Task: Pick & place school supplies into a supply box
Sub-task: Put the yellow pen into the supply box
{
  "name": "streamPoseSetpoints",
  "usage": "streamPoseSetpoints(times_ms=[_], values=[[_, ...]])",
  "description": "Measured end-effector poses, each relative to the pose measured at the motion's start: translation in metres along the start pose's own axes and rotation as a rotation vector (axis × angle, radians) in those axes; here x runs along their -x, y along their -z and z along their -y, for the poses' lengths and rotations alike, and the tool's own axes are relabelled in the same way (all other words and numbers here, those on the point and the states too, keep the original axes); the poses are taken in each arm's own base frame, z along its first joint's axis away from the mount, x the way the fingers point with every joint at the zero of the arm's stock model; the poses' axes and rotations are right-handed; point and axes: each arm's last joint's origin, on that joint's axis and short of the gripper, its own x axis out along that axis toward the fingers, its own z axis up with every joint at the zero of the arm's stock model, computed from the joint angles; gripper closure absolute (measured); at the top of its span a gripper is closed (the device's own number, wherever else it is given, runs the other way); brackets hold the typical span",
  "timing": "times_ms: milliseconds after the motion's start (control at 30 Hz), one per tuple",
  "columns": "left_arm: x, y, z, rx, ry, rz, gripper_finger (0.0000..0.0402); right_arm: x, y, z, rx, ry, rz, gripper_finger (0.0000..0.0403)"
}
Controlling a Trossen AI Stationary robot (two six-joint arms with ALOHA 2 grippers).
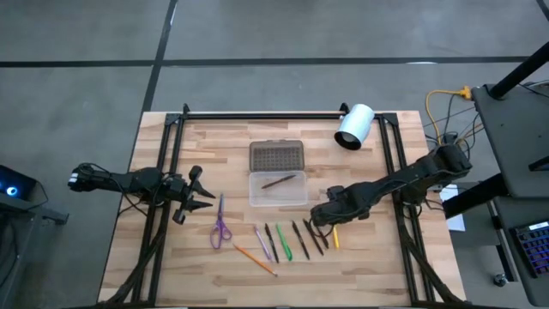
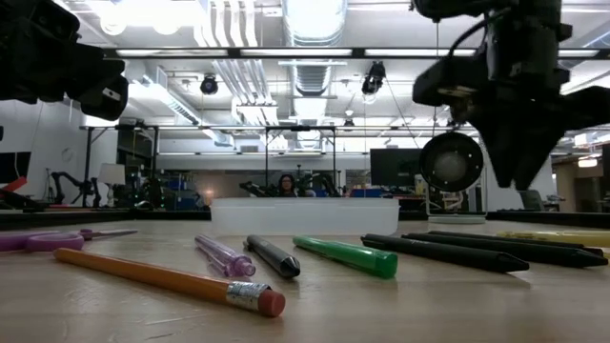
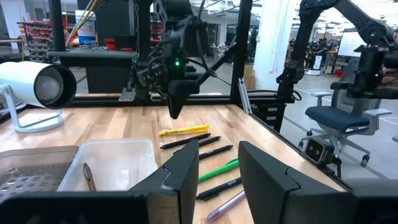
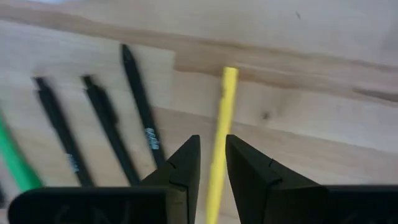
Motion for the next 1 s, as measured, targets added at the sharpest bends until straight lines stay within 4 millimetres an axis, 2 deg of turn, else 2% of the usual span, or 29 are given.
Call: streamPoseSetpoints(times_ms=[567, 1000], values=[[-0.001, 0.001, 0.000, 0.001, -0.001, -0.009, 0.0303, -0.028, 0.004, -0.007, 0.054, 0.105, -0.031, 0.0335], [-0.001, 0.001, 0.000, 0.001, -0.001, -0.010, 0.0303, -0.034, 0.004, -0.005, 0.060, 0.101, -0.031, 0.0335]])
